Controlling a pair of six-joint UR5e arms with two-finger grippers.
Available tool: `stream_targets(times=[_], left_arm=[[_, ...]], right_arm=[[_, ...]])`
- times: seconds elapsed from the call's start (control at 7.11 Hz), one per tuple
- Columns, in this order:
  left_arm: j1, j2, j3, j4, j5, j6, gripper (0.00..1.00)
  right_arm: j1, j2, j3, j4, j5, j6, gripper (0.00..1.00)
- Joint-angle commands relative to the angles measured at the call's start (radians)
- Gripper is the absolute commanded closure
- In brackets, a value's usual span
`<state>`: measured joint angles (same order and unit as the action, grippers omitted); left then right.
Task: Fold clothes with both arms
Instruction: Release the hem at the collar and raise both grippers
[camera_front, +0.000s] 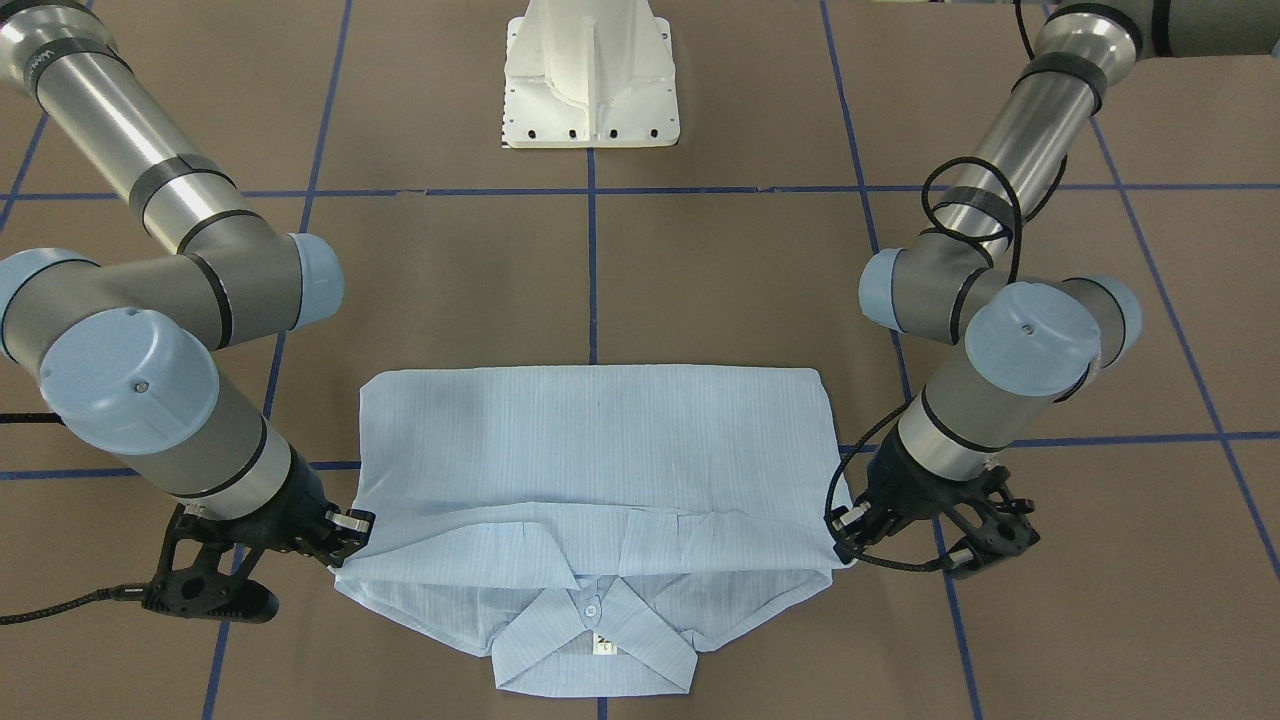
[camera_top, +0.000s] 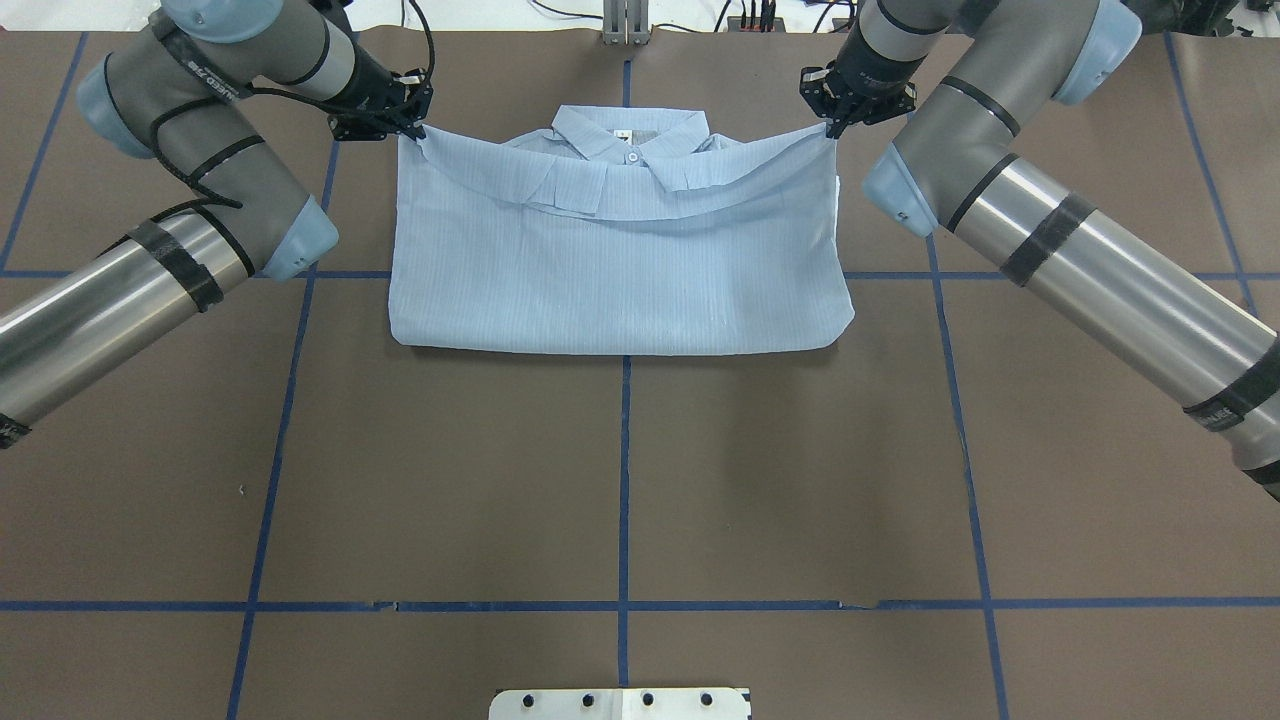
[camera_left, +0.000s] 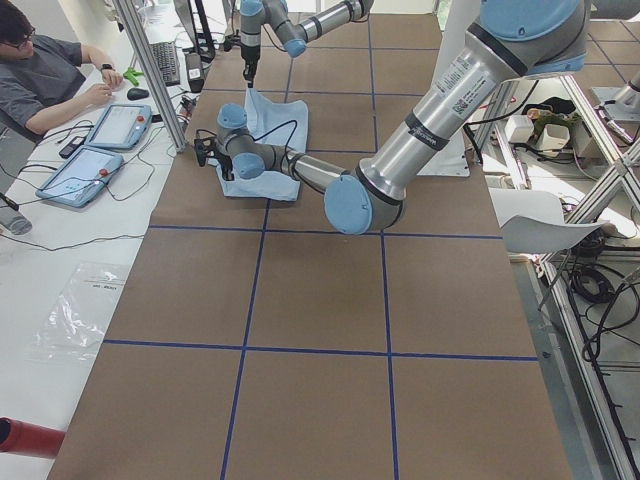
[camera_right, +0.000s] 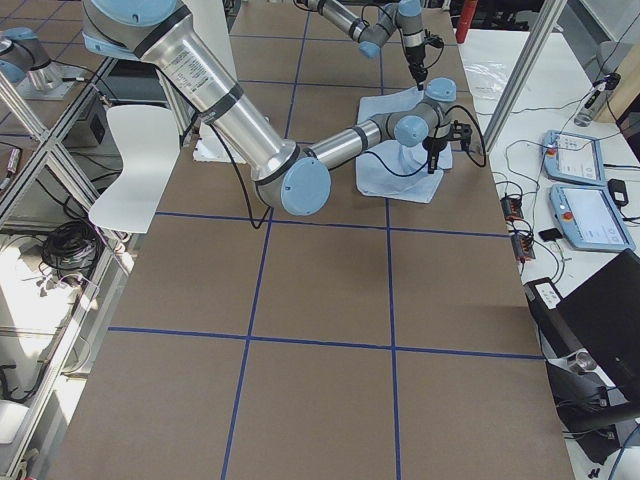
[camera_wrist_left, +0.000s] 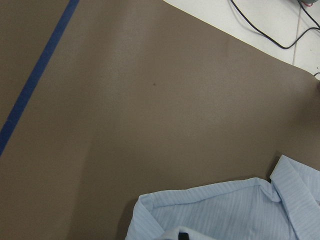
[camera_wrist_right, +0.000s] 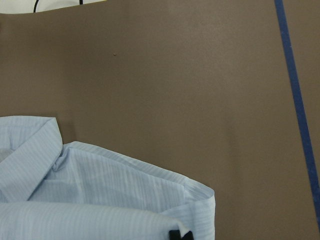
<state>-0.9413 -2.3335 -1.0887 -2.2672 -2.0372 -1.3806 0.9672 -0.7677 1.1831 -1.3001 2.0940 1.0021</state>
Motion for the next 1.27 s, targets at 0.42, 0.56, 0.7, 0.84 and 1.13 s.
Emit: stream_targets(times=[0.42,0.56,0.7,0.84,1.13], left_arm=[[-0.002,0.0,0.0,-0.038,0.0,0.0,0.0],[-0.004,0.003,-0.014,-0.034,-0.001,0.001,0.0],[-0.007,0.014,-0.054,-0.025,-0.001,-0.002,0.0],[-0.008,0.054,-0.113,-0.023,-0.001,-0.003,0.0],[-0.008,0.075,-0.149,-0.023,0.0,-0.044,0.0]], right_arm=[[-0.012,-0.074,0.007,0.165,0.003,-0.008,0.0],[-0.013,-0.112,0.054,0.183,0.006,-0.007,0.0],[-0.033,-0.172,0.143,0.18,0.035,-0.001,0.0],[-0.039,-0.253,0.253,0.171,0.067,0.004,0.0],[-0.115,-0.353,0.363,0.168,0.055,0.022,0.0]])
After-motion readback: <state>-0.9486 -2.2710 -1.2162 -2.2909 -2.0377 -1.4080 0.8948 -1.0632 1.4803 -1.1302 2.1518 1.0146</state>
